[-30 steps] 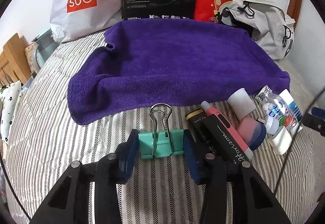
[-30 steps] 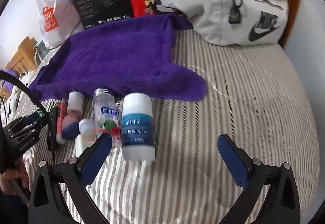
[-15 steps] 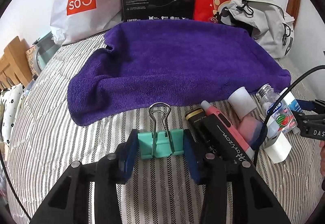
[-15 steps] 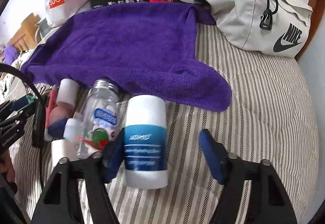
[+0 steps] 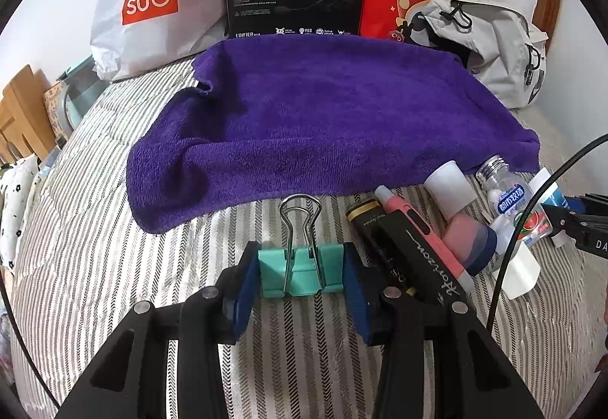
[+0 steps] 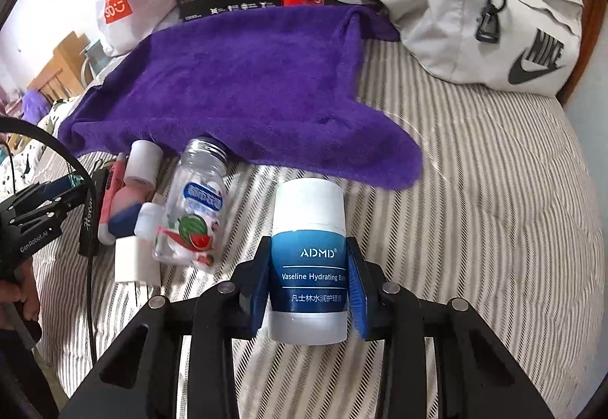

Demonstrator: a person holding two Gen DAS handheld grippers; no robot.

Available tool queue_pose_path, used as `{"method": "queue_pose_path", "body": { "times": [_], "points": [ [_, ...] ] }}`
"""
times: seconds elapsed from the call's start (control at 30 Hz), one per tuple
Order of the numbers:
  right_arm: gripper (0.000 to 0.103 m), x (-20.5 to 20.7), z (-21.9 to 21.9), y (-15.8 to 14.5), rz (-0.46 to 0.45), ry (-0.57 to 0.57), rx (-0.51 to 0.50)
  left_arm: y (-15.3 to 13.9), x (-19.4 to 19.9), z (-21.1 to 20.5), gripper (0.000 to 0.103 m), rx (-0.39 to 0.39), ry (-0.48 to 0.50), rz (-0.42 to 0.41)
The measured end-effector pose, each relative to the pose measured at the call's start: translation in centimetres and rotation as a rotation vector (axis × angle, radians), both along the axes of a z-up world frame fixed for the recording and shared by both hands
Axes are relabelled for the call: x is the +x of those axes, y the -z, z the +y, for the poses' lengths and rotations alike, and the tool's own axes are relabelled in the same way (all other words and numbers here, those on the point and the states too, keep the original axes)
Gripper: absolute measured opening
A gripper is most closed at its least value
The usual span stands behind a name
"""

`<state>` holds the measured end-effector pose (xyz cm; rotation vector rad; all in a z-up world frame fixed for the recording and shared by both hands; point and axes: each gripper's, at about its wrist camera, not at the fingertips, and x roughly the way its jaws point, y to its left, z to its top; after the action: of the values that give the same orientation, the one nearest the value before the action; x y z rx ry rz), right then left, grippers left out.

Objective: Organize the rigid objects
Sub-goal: 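Grasp the teal binder clip with the left tool while the right grasps the balm jar, then set the clip on the purple towel while the right tool sets the jar there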

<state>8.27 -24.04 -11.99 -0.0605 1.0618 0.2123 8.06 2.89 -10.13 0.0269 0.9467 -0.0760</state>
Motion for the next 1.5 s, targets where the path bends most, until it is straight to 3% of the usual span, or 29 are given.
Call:
{"method": "queue_pose_path", "body": {
  "times": [0.23,0.53,0.87,1.17,1.5],
  "points": [
    [0.036,-1.2,-0.4,-2.0,-0.019,-0.013,0.014,-0.6,-1.1,2.0,0.04,-0.08,-0.035,0.019],
    [0.036,-0.5,0.5,-5.8,-0.083,-0.05,0.054,-3.9,-1.4,3.1,0.04,-0.073,-0.064,-0.02],
    [0.036,4.5,2.6,-9.8,-0.128,-0.086,0.076,-8.5,2.8,3.8,0.04,-0.088,-0.051,-0.061],
    [0.036,12.2,4.4,-7.4,-0.076,-0.098,0.07,-9.0,9.2,3.7,0.04,-0.068,-0.025,-0.064],
    [0.036,19.5,6.7,-2.0,0.013,-0.096,0.023,-5.6,14.8,4.0,0.04,-0.08,-0.022,-0.016]
  ]
}}
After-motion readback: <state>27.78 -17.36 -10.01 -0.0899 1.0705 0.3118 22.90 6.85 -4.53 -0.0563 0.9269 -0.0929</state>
